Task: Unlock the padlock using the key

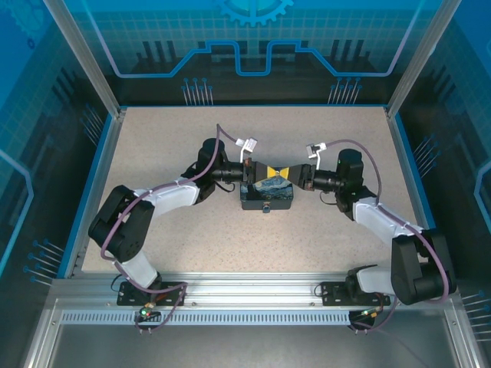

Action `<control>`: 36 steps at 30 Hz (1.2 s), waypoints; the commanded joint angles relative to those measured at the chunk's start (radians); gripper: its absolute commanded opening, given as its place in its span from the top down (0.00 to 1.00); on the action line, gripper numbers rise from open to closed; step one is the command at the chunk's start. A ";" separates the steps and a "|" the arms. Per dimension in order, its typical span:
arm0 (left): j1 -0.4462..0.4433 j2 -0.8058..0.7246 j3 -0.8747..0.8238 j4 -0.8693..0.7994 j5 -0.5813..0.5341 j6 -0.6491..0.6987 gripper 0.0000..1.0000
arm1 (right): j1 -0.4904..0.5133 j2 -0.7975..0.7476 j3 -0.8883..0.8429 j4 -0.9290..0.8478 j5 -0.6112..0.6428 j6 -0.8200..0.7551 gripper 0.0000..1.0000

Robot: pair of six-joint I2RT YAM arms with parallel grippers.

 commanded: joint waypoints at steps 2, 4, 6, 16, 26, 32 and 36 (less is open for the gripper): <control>0.005 0.013 -0.008 0.042 0.029 -0.010 1.00 | 0.025 0.021 0.038 0.030 0.003 0.011 0.70; 0.004 0.014 -0.010 0.049 0.028 -0.015 1.00 | 0.030 0.028 0.040 0.034 0.004 0.011 0.72; 0.004 0.017 -0.012 0.056 0.028 -0.019 1.00 | 0.033 0.032 0.040 0.037 0.007 0.012 0.74; 0.005 0.027 -0.020 0.086 0.035 -0.035 1.00 | 0.044 0.058 0.049 0.055 0.014 0.024 0.85; 0.004 0.037 -0.020 0.094 0.042 -0.043 1.00 | 0.050 0.053 0.044 0.064 0.012 0.023 1.00; 0.008 0.019 -0.032 0.075 -0.043 -0.086 0.61 | 0.054 -0.029 0.006 -0.056 0.119 -0.059 1.00; 0.019 -0.022 -0.046 0.044 -0.122 -0.155 0.45 | 0.056 -0.137 -0.015 -0.198 0.254 -0.152 1.00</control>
